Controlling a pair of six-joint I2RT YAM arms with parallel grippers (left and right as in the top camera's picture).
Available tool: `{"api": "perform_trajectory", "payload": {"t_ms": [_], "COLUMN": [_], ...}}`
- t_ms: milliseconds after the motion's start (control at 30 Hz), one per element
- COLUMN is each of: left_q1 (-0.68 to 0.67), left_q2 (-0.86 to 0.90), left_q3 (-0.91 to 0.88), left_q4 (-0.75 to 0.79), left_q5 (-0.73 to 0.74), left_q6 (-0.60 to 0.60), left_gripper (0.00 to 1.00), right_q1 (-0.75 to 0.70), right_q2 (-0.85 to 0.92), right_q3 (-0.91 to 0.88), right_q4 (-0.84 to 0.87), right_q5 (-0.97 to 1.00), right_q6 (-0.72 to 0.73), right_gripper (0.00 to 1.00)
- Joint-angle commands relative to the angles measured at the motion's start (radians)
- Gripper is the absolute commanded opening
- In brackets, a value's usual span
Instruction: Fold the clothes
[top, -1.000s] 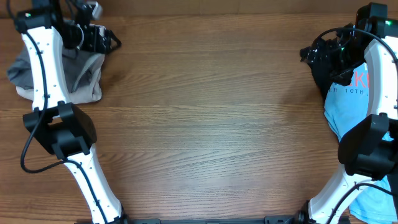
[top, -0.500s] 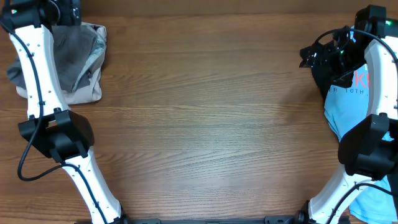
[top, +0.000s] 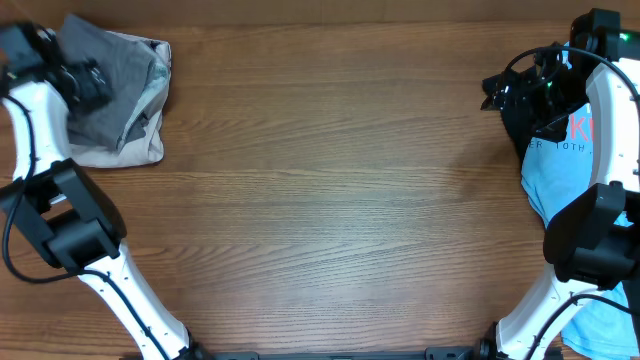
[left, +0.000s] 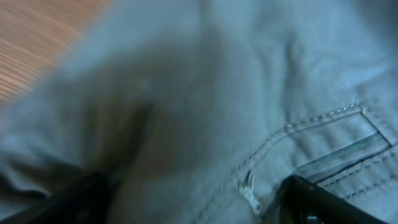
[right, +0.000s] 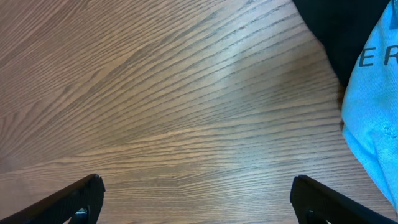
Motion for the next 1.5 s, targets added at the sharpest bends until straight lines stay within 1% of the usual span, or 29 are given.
{"api": "perform_trajectory", "payload": {"t_ms": [0, 67, 133, 267, 367, 467, 700, 800, 900, 933, 1167, 1367, 1467], "left_q1": [-0.028, -0.030, -0.029, -0.027, -0.030, -0.034, -0.068, -0.109, -0.150, -0.176, -0.220, -0.220, -0.220], "left_q2": [0.006, 0.006, 0.006, -0.008, -0.072, -0.182, -0.467, -0.585, -0.657, -0.692, -0.715, -0.698, -0.694], "left_q3": [-0.212, -0.284, -0.319, -0.307, -0.266, -0.237, -0.236, -0.236, -0.236, -0.236, -0.236, -0.236, -0.236], "left_q4": [0.145, 0.209, 0.230, 0.223, 0.204, 0.194, 0.102, 0.043, -0.014, -0.067, -0.206, -0.262, -0.272], "left_q5": [0.038, 0.038, 0.038, 0.042, 0.058, 0.075, 0.108, 0.107, 0.107, 0.107, 0.106, 0.106, 0.106], "left_q6": [-0.019, -0.008, -0.008, 0.006, 0.007, 0.006, 0.006, 0.006, 0.006, 0.006, 0.006, 0.006, 0.006], "left_gripper": [1.00, 1.00, 1.00, 1.00, 1.00, 1.00, 1.00, 1.00, 1.00, 1.00, 1.00, 1.00, 1.00], "right_q1": [0.006, 0.006, 0.005, 0.006, 0.006, 0.006, 0.010, 0.022, 0.052, 0.082, 0.234, 0.352, 0.372], "right_q2": [0.006, 0.006, 0.006, 0.006, 0.006, 0.003, -0.048, -0.093, -0.147, -0.188, -0.339, -0.446, -0.462], "right_q3": [-0.001, -0.001, -0.001, -0.001, 0.016, 0.081, 0.259, 0.328, 0.358, 0.360, 0.360, 0.360, 0.360], "right_q4": [0.001, -0.003, -0.006, 0.010, 0.030, 0.023, -0.046, -0.101, -0.146, -0.164, -0.227, -0.227, -0.227], "right_q5": [0.000, 0.000, 0.000, 0.001, 0.000, 0.001, 0.042, 0.032, 0.015, 0.016, 0.015, 0.015, 0.016], "right_q6": [-0.008, -0.008, -0.008, -0.010, -0.032, -0.081, -0.083, -0.087, -0.113, -0.113, -0.106, 0.026, 0.039], "right_gripper": [1.00, 1.00, 1.00, 1.00, 1.00, 1.00, 1.00, 1.00, 1.00, 1.00, 1.00, 1.00, 1.00]}}
